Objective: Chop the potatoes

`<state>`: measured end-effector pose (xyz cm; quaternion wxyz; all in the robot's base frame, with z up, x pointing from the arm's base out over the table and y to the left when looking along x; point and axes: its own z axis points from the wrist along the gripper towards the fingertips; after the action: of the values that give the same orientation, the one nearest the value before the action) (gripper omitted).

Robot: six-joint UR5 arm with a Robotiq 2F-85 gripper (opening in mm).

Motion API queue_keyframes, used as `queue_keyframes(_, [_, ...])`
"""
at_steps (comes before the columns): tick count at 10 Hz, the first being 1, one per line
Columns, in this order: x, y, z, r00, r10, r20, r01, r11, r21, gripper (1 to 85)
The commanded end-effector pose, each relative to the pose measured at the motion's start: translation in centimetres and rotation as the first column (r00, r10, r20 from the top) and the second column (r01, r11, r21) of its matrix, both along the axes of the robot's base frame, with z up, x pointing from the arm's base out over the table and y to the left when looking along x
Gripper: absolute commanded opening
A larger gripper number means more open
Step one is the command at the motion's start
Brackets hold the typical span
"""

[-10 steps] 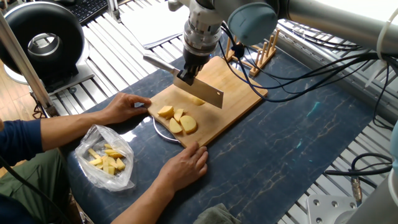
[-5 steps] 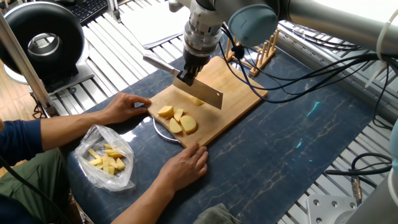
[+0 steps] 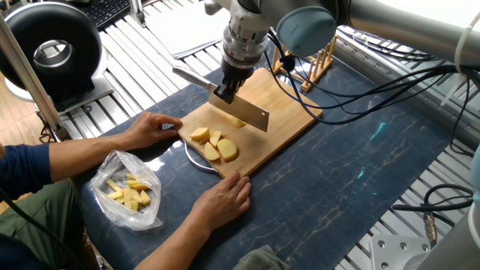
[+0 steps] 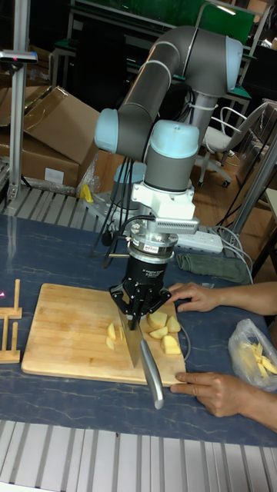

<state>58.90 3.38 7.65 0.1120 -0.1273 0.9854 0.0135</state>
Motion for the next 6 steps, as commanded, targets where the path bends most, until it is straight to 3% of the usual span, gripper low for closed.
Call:
queue_keyframes(1, [0.06,0.16,0.38,1.000,-0.006,-0.001,0.006,1.000,0.009,1.0])
queue_keyframes(6, [-0.03,0.75,0.54,1.000,0.006,-0.002,-0.006,1.000,0.012,1.0])
